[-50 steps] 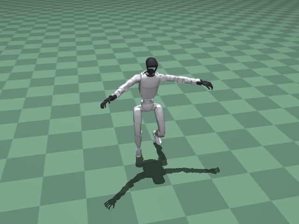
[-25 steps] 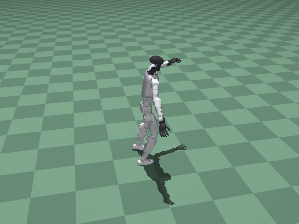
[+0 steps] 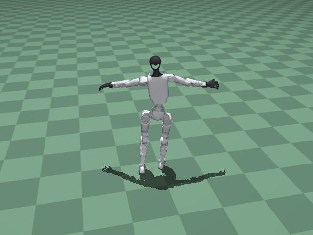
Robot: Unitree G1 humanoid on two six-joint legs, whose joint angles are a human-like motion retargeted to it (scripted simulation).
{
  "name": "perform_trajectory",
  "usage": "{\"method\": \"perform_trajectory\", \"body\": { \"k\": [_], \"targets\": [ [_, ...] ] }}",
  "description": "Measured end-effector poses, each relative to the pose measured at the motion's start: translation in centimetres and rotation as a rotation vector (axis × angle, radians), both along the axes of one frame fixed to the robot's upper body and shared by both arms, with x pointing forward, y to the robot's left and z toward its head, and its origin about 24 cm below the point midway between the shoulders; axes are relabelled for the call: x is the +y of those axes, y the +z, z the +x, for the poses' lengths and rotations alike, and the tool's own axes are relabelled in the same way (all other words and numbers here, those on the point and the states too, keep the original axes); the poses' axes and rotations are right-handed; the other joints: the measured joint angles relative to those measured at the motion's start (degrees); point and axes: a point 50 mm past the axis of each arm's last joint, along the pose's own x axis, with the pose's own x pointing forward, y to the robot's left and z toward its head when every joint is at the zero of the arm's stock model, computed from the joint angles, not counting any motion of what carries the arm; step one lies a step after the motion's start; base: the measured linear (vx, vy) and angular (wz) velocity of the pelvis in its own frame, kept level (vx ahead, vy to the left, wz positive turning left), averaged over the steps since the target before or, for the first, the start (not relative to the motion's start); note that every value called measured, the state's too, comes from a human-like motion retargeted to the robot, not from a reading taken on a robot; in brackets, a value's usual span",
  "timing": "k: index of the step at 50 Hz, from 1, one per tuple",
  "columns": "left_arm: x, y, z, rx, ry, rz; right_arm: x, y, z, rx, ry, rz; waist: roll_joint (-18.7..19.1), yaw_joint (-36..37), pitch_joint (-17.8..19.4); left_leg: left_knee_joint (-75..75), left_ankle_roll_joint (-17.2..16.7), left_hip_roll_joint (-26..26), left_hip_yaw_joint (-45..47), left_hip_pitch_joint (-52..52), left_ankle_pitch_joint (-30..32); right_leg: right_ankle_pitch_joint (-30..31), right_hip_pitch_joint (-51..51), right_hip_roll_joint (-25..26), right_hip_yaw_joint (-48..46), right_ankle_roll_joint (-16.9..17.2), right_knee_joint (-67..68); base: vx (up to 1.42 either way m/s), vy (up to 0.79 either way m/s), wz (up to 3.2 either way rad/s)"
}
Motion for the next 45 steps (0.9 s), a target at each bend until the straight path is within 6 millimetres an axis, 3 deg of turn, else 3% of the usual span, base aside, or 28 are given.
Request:
{"method": "perform_trajectory", "body": {
  "k": [2, 3, 5, 8, 10, 12, 16, 18, 20, 22, 23, 25, 28, 30, 33, 35, 37, 38, 40, 43, 45],
  "targets": [
    [1.7, -0.6, -3.4, -0.046, 0.102, -0.051, 0.0, 0.6, 1.1, -0.020, 0.016, -0.008, 0.98, 2.70, 0.31, -7.57, -0.48, 1.11, -1.93, 2.73, 4.11, -2.45, 0.02, 2.87, 9.66, -0.35, 2.27, -0.53, -0.06, 0.16],
    [2.6, -0.5, -5.2, -0.073, 0.158, -0.070, -0.1, 1.3, 1.7, -0.033, 0.026, -0.024, 2.14, 3.73, 0.48, -9.62, -0.01, 3.13, -0.41, 3.41, 3.72, -6.55, -0.53, 4.07, 10.29, -0.79, 6.81, -0.54, -0.02, 0.32],
    [4.1, 0.5, -8.9, -0.118, 0.277, -0.095, -0.5, 3.6, 2.9, -0.057, 0.059, -0.066, 4.67, 4.83, 0.77, -10.60, 1.84, 7.35, 4.34, 3.18, -0.81, -16.70, -3.48, 4.25, 5.82, -2.03, 22.90, -0.55, 0.03, 0.64],
    [5.5, 3.6, -13.7, -0.155, 0.437, -0.084, -1.3, 8.2, 3.5, -0.096, 0.089, -0.130, 5.29, 4.93, 1.99, -4.26, 6.76, 8.20, 5.12, -2.86, -9.75, -28.49, -7.79, -0.11, 1.45, -3.71, 50.98, -0.57, 0.04, 1.21],
    [5.8, 5.5, -16.0, -0.185, 0.520, -0.054, -1.7, 10.7, 3.0, -0.131, 0.072, -0.172, 4.20, 5.41, 3.03, 1.71, 8.84, 6.54, 3.17, -8.95, -12.60, -32.36, -8.38, -0.74, 2.75, -3.21, 63.37, -0.59, -0.02, 1.27],
    [5.9, 6.1, -16.9, -0.208, 0.561, -0.023, -1.8, 11.5, 2.6, -0.136, 0.047, -0.201, 3.24, 7.63, 3.05, 1.55, 7.59, 5.31, 2.87, -12.17, -10.12, -31.11, -6.01, 0.42, 3.92, -1.96, 66.68, -0.60, -0.02, 0.69],
    [5.9, 3.0, -16.7, -0.196, 0.556, -0.077, -1.5, 9.4, 3.3, -0.043, 0.081, -0.163, 4.19, 13.78, 0.76, -16.50, 4.54, 5.72, 2.79, -9.47, 6.38, -21.70, 1.91, 6.01, 5.88, -0.49, 54.30, -0.70, 0.00, -0.06],
    [5.6, 0.6, -16.9, -0.147, 0.547, -0.159, -1.2, 8.0, 3.9, 0.025, 0.133, -0.123, 6.54, 15.58, -0.94, -24.78, 2.33, 7.67, 2.41, -8.32, 16.14, -18.67, 6.22, 9.01, 6.03, -1.81, 43.03, -0.84, -0.01, -0.06],
    [5.4, -1.3, -17.3, -0.083, 0.531, -0.243, -1.0, 7.2, 4.5, 0.092, 0.196, -0.091, 9.02, 15.75, -2.19, -29.36, -2.08, 9.98, 5.97, -8.06, 22.07, -18.01, 10.75, 10.61, 5.67, -3.71, 31.09, -0.91, -0.01, 0.35],
    [5.3, -1.6, -17.3, -0.056, 0.507, -0.267, -1.0, 7.6, 4.5, 0.119, 0.213, -0.090, 9.61, 14.61, -2.21, -28.94, -2.08, 10.55, 12.91, -8.36, 20.03, -21.32, 13.03, 9.78, 6.13, -4.30, 23.02, -1.00, 0.00, 0.79],
    [5.4, -1.2, -17.1, -0.055, 0.489, -0.262, -1.1, 8.1, 4.5, 0.121, 0.213, -0.096, 9.45, 13.85, -1.32, -26.97, -0.45, 10.31, 15.09, -8.27, 16.70, -23.74, 13.49, 8.71, 6.35, -4.25, 20.84, -1.06, 0.01, 0.95],
    [5.7, 0.7, -16.3, -0.071, 0.450, -0.221, -1.3, 9.5, 4.4, 0.096, 0.197, -0.114, 8.09, 11.91, 1.89, -16.01, 3.65, 9.16, 14.52, -10.28, 7.28, -29.22, 11.95, 5.33, 5.42, -3.74, 21.32, -1.09, 0.03, 1.02],
    [5.8, 3.9, -15.1, -0.089, 0.408, -0.106, -1.4, 10.9, 4.6, 0.045, 0.160, -0.164, 6.51, 8.37, 4.21, 7.21, 6.37, 9.09, 10.99, -15.81, -5.52, -32.35, 6.23, 1.67, 2.55, -2.27, 23.29, -1.04, 0.06, 0.93],
    [5.8, 4.8, -14.6, -0.095, 0.397, -0.042, -1.1, 10.4, 5.2, 0.031, 0.153, -0.172, 5.75, 5.66, 3.32, 16.68, 7.71, 9.89, 10.62, -16.33, -10.39, -28.98, 3.11, 0.31, 1.81, -1.28, 20.23, -0.99, 0.12, 0.75],
    [5.7, 3.8, -14.1, -0.082, 0.386, -0.019, -0.4, 7.0, 6.1, 0.078, 0.184, -0.095, 3.58, 2.05, -0.03, 16.55, 8.40, 4.97, 5.80, -10.95, -11.77, -14.95, 1.19, -2.49, 2.48, 0.52, 8.84, -0.98, 0.21, 0.42],
    [5.6, 3.0, -13.9, -0.073, 0.377, -0.031, 0.0, 4.7, 6.1, 0.126, 0.198, -0.029, 2.29, 0.37, -2.18, 12.72, 7.05, -0.26, 0.17, -5.81, -8.55, -4.98, 0.64, -4.12, 2.85, 1.74, 1.07, -0.99, 0.27, 0.12],
    [5.5, 3.0, -13.6, -0.079, 0.365, -0.038, 0.1, 3.8, 5.8, 0.161, 0.195, -0.002, 2.46, -0.44, -3.86, 9.75, 5.00, -3.21, -4.17, -1.36, -1.88, -1.39, -0.18, -4.19, 3.08, 1.96, -2.32, -1.05, 0.27, -0.11],
    [5.5, 3.3, -13.5, -0.094, 0.360, -0.032, 0.0, 4.0, 5.7, 0.165, 0.185, -0.014, 3.17, -0.50, -4.40, 8.55, 3.97, -3.43, -5.09, 0.55, 0.66, -2.22, -0.49, -3.64, 3.41, 1.53, -2.03, -1.11, 0.27, -0.30],
    [5.6, 4.5, -13.3, -0.133, 0.344, 0.000, -0.2, 5.5, 5.9, 0.144, 0.171, -0.077, 5.70, -0.18, -4.66, 4.98, 2.92, -1.23, -3.94, 3.88, -1.51, -7.12, -0.91, -1.69, 4.16, -0.05, 3.15, -1.16, 0.27, -0.45],
    [5.6, 7.6, -13.3, -0.151, 0.328, 0.074, -0.5, 9.4, 6.9, 0.079, 0.198, -0.181, 10.68, 0.58, -2.49, -1.35, 5.27, 3.97, 0.61, 5.76, -16.09, -21.96, -4.07, -0.35, 1.29, -2.25, 28.94, -1.19, 0.28, -0.39],
    [5.5, 9.5, -13.4, -0.155, 0.336, 0.129, -0.5, 11.5, 7.2, 0.042, 0.198, -0.235, 11.26, 1.03, -0.92, 0.34, 9.34, 3.78, 1.64, 1.81, -20.79, -30.48, -6.18, -2.37, 0.79, -4.13, 47.17, -1.19, 0.21, -0.22]
  ]
}}
